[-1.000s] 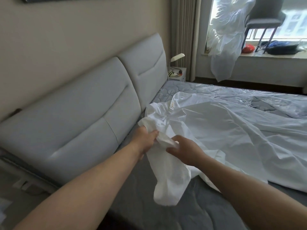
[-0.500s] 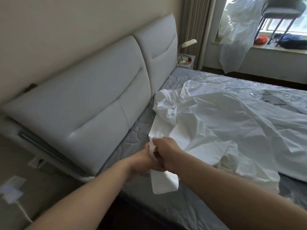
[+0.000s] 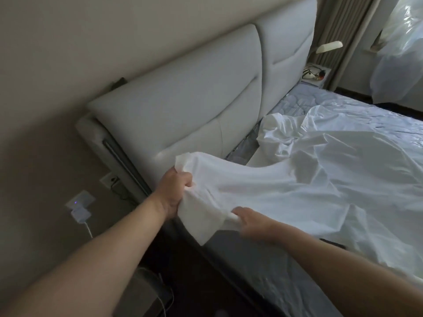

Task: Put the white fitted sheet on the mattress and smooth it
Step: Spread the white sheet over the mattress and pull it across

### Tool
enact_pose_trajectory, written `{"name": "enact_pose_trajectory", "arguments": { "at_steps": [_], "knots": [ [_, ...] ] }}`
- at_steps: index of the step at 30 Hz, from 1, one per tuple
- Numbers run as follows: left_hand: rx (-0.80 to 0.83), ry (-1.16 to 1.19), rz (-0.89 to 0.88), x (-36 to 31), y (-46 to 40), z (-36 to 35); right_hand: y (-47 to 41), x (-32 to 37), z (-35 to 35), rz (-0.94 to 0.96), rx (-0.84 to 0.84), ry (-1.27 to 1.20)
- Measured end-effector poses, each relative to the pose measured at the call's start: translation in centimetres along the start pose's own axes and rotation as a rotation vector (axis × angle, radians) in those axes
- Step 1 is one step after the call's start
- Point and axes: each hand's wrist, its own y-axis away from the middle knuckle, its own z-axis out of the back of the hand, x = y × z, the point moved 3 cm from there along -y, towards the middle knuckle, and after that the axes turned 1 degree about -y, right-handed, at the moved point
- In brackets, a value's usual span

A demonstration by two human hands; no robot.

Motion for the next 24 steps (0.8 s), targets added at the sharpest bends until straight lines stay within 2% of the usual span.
{"name": "enact_pose_trajectory", "arguments": {
  "at_steps": [2, 6, 10, 12, 18, 21, 24],
  "knots": [
    [-0.03, 0.08, -0.029, -0.8, -0.5, 2.3, -0.8, -2.0, -1.7, -0.063, 0.007, 0.273],
    [-0.063, 0.113, 0.008, -0.1, -2.1, 6.8, -2.6, -3.5, -3.6, -0.104, -0.085, 0.359],
    [-0.341, -0.283, 0.138, 5.4, -5.2, 11.2, -4.3, -2.2, -7.8, -0.053, 0.122, 0.425],
    [-0.39, -0.503, 0.21, 9.3, -6.7, 13.0, -4.9, -2.2, -10.0, -0.048, 0.175, 0.38],
    [-0.261, -0.839, 0.299, 18.8, -10.5, 14.3, -8.4, -3.7, -13.7, -0.167, 0.072, 0.063],
    [-0.251, -0.888, 0.309, 22.2, -12.3, 13.9, -10.4, -4.5, -15.2, -0.207, 0.056, 0.023],
    [-0.412, -0.82, 0.269, 23.2, -13.2, 13.8, -11.9, -4.5, -16.4, -0.253, 0.017, -0.027]
  ]
}}
